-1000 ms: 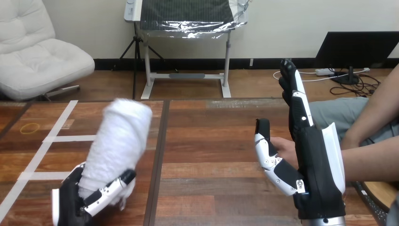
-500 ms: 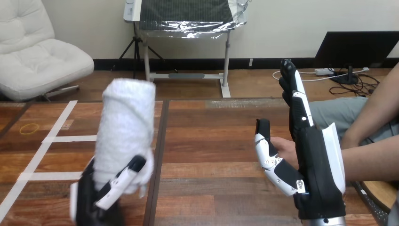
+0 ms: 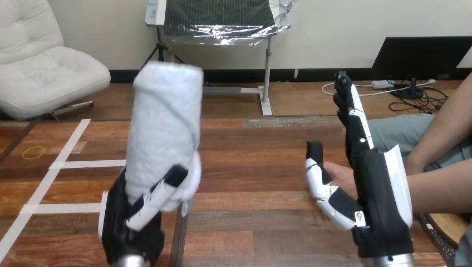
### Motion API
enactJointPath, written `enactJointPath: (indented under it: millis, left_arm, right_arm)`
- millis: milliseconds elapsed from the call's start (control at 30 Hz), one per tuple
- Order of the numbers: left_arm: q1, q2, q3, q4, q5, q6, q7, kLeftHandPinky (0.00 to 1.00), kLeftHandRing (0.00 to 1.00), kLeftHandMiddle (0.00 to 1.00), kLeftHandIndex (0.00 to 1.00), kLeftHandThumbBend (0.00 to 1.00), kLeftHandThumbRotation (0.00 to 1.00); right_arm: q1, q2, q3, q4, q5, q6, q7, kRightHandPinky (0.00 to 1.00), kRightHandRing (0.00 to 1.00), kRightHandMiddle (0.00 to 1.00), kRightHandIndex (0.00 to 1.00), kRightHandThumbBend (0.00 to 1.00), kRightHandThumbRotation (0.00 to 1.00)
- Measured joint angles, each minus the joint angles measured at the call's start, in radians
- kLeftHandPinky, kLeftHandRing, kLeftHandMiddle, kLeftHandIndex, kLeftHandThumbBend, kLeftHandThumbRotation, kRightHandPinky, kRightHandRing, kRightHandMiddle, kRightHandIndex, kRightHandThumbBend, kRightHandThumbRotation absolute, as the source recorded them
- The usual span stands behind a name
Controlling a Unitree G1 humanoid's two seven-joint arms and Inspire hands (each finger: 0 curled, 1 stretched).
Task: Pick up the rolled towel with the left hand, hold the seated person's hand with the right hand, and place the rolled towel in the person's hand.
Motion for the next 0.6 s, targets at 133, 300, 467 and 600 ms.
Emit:
enactJointPath:
  millis: [133, 300, 467, 600]
  left_arm:
    - [-0.002, -0.001, -0.005, -0.042, 0.011, 0.004, -0.011, 0.30, 0.32, 0.37, 0.45, 0.60, 0.00]
    - [-0.008, -0.001, -0.005, -0.088, 0.018, 0.011, -0.027, 0.32, 0.32, 0.36, 0.45, 0.60, 0.00]
    - [-0.017, -0.001, -0.005, -0.111, 0.020, 0.015, -0.044, 0.33, 0.33, 0.36, 0.45, 0.59, 0.00]
    - [-0.025, -0.001, -0.006, -0.113, 0.022, 0.016, -0.060, 0.34, 0.33, 0.36, 0.45, 0.60, 0.00]
  right_arm:
    - [-0.018, -0.016, -0.026, -0.002, -0.002, 0.028, 0.027, 1.00, 1.00, 1.00, 0.99, 0.13, 0.00]
    - [-0.047, -0.063, -0.066, -0.016, -0.012, 0.085, 0.073, 1.00, 1.00, 1.00, 0.99, 0.21, 0.00]
    - [-0.074, -0.121, -0.108, -0.043, -0.047, 0.163, 0.132, 1.00, 1.00, 0.99, 0.97, 0.32, 0.00]
    - [-0.093, -0.179, -0.138, -0.070, -0.101, 0.230, 0.185, 0.97, 0.97, 0.97, 0.94, 0.43, 0.00]
